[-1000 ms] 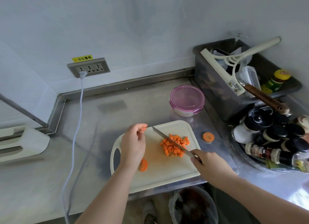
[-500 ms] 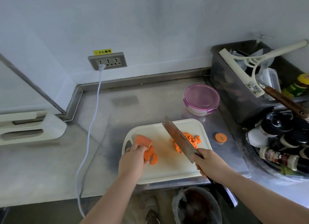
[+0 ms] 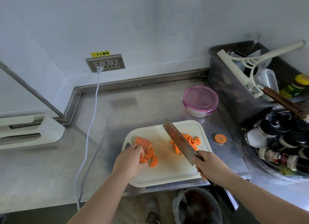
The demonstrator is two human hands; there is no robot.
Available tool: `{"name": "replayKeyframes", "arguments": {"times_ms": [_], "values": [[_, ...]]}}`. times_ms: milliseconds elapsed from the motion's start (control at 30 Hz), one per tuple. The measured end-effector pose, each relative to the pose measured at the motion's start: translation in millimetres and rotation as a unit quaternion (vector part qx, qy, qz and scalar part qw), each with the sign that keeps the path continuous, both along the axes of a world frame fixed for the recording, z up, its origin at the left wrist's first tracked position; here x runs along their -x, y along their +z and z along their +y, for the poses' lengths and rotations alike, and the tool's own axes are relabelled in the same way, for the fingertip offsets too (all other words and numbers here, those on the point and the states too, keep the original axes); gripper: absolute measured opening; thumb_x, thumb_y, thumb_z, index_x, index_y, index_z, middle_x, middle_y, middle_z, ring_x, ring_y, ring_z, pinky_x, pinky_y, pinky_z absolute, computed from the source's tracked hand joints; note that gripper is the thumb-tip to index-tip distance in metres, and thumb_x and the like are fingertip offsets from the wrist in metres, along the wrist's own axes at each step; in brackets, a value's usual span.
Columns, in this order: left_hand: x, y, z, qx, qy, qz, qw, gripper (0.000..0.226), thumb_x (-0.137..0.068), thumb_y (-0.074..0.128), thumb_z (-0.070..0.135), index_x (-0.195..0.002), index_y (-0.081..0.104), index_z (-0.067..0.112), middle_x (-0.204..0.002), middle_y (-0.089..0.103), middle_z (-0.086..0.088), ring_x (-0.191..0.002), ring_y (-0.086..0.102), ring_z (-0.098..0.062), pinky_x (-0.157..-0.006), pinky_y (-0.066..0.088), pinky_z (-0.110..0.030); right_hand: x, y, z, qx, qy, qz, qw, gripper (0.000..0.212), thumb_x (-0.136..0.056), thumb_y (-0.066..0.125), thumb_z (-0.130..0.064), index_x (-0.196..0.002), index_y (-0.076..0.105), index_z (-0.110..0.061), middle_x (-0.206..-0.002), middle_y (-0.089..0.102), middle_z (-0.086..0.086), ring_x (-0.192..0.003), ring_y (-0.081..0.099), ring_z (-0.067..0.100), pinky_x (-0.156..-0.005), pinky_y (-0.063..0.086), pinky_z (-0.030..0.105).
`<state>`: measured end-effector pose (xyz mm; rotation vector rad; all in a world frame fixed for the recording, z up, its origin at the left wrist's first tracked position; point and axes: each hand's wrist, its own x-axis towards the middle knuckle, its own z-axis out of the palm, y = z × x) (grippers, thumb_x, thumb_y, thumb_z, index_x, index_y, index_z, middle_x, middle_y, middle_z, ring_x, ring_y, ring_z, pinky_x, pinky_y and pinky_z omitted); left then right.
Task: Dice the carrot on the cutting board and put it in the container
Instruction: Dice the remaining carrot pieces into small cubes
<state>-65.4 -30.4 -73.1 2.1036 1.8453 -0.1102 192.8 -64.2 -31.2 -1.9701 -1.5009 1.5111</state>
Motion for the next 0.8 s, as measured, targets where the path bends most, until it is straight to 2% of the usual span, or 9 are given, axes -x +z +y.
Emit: {"name": "replayKeyframes", "arguments": {"times_ms": [133,233,300,400,533,733,800], "values": [[4,-3,-2,-0.006,0.040,-0.068,0.997,0.016,-0.089,0.063,0.025,-0.083,0.048,0.025,-0.089,0.054,0.010,-0.078,0.053,-0.009,-0.075,0.049,-0.030,-1,1,-1,-0.003,-0.001,-0.004,1.000,0.020,-0.096,0.045,-0.020,-0.080,0.054,-0.012,-0.065,0.051,0.001,-0.050,0.043,0.013,-0.045,0.039,0.018],[5,-1,-4,-0.042,0.118,-0.148,0.981,0.007,-0.087,0.065,0.021,-0.092,0.059,0.021,-0.088,0.062,0.006,-0.076,0.060,-0.013,-0.072,0.051,-0.031,-2,0,-1,0.000,-0.002,-0.004,1.000,0.020,-0.096,0.045,-0.020,-0.083,0.056,-0.011,-0.065,0.051,0.001,-0.051,0.042,0.014,-0.047,0.039,0.020],[1,1,-4,-0.068,0.133,-0.162,0.975,0.007,-0.087,0.066,0.022,-0.092,0.061,0.021,-0.085,0.060,0.010,-0.076,0.058,-0.011,-0.071,0.050,-0.031,-3,0,-2,0.000,-0.001,-0.005,1.000,0.020,-0.097,0.044,-0.020,-0.084,0.056,-0.011,-0.065,0.051,0.001,-0.052,0.043,0.013,-0.047,0.039,0.019],[-17,3,-7,-0.086,0.105,-0.124,0.983,0.005,-0.089,0.061,0.026,-0.091,0.061,0.022,-0.085,0.058,0.013,-0.079,0.054,-0.008,-0.070,0.049,-0.028,-2,1,-3,0.001,0.003,-0.005,1.000,0.020,-0.097,0.044,-0.020,-0.084,0.056,-0.012,-0.066,0.052,0.002,-0.052,0.044,0.013,-0.047,0.039,0.017],[-46,1,-11,-0.036,0.076,-0.076,0.993,0.014,-0.093,0.055,0.030,-0.104,0.058,0.023,-0.103,0.061,0.009,-0.093,0.059,-0.013,-0.073,0.047,-0.027,-3,1,-4,-0.007,0.011,-0.012,1.000,0.020,-0.097,0.044,-0.020,-0.082,0.055,-0.013,-0.065,0.052,0.000,-0.051,0.045,0.012,-0.049,0.040,0.019],[-48,0,-18,-0.013,0.136,-0.051,0.989,0.033,-0.089,0.059,0.041,-0.116,0.049,0.023,-0.115,0.054,0.007,-0.099,0.060,-0.019,-0.072,0.045,-0.031,-7,4,-7,-0.007,0.010,-0.005,1.000,0.020,-0.098,0.044,-0.019,-0.081,0.054,-0.014,-0.066,0.051,0.001,-0.051,0.044,0.011,-0.046,0.038,0.015],[-49,1,-21,-0.006,0.130,-0.026,0.991,0.031,-0.090,0.058,0.040,-0.115,0.048,0.024,-0.112,0.056,0.006,-0.097,0.061,-0.019,-0.073,0.046,-0.030,-8,3,-7,-0.006,0.010,-0.009,1.000,0.020,-0.098,0.044,-0.020,-0.082,0.054,-0.014,-0.066,0.051,0.001,-0.050,0.044,0.011,-0.046,0.038,0.015]]}}
